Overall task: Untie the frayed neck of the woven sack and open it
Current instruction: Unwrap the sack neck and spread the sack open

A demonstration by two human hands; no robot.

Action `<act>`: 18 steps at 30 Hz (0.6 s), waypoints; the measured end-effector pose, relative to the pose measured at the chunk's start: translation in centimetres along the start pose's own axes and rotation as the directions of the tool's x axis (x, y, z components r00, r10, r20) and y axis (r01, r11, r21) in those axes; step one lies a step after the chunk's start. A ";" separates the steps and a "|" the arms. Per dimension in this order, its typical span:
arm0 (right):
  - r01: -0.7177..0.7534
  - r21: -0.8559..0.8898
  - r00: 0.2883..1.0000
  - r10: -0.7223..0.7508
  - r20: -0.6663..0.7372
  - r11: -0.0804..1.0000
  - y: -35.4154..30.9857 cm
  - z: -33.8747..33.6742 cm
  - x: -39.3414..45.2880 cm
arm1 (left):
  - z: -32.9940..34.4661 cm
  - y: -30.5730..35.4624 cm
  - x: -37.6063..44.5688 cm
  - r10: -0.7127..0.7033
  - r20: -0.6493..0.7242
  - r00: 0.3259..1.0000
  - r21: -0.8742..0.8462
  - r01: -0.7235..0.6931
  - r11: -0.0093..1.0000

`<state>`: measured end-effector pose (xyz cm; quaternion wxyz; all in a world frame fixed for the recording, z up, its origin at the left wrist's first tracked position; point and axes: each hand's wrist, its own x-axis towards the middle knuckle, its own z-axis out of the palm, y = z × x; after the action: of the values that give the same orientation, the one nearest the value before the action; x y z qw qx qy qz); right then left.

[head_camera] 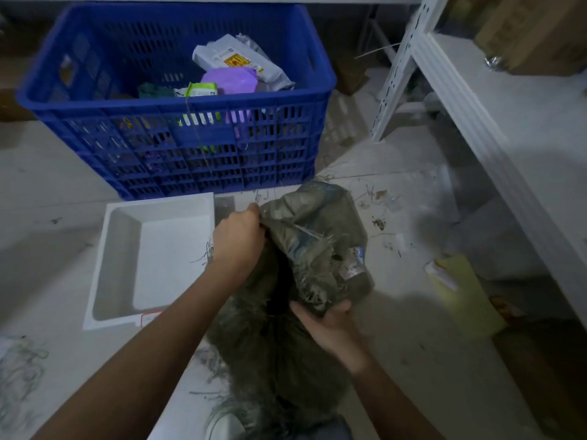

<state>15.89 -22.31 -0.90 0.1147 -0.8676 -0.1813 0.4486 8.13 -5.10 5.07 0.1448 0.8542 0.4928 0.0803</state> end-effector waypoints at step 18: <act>0.095 0.803 0.972 -0.229 0.053 0.588 -2.6 -17.6 5.5 | -7.5 -6.7 3.0 -0.323 0.550 0.770 -0.598 0.633 0.492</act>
<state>32.66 -18.29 6.05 0.5149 -0.6689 -0.0491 0.5339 2.10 1.90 9.94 0.5928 0.5353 0.5972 0.0733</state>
